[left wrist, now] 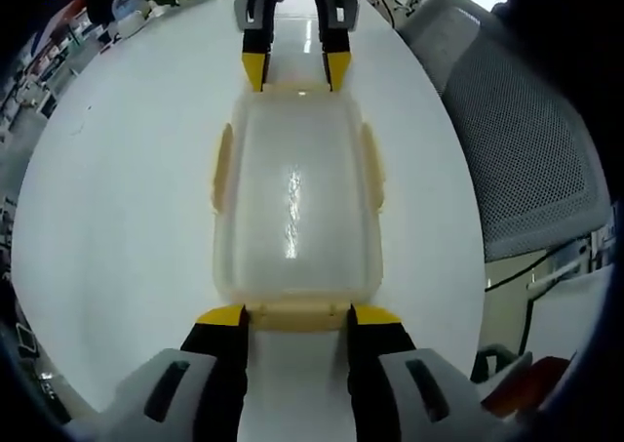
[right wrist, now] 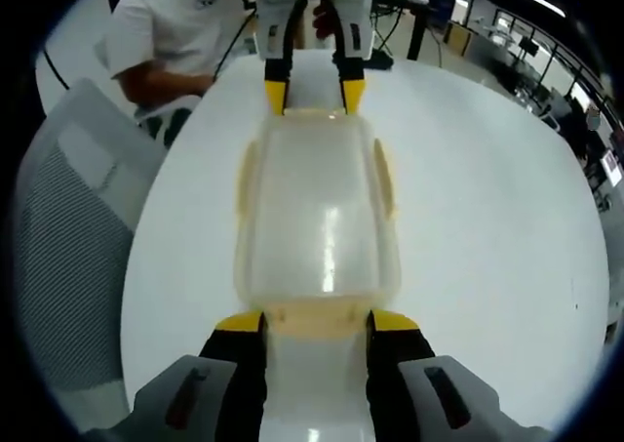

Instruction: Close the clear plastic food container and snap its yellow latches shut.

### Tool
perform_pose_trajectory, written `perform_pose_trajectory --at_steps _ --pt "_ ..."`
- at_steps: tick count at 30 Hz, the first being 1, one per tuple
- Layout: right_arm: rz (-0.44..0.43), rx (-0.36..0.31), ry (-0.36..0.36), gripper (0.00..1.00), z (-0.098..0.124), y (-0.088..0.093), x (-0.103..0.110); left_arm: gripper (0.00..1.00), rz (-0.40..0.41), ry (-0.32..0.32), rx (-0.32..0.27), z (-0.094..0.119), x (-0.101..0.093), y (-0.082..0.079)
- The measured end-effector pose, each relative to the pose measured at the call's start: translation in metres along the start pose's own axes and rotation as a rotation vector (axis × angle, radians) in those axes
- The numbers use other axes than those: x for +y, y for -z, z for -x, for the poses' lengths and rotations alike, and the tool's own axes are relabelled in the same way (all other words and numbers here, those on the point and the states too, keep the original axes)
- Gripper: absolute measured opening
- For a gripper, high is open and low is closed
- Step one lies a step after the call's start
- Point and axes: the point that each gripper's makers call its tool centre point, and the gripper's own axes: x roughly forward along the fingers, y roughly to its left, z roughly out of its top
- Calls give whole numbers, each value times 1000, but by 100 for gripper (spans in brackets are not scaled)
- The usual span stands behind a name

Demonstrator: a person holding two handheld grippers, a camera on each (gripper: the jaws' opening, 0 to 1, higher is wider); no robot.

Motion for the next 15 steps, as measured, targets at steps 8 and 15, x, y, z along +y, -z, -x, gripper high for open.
perform_pose_trajectory --at_steps 8,15 --pt "20 -23 14 38 6 -2 -5 38 12 -17 24 4 3 -1" --pt "15 -45 8 38 17 -6 -4 38 0 -23 -4 23 3 -9"
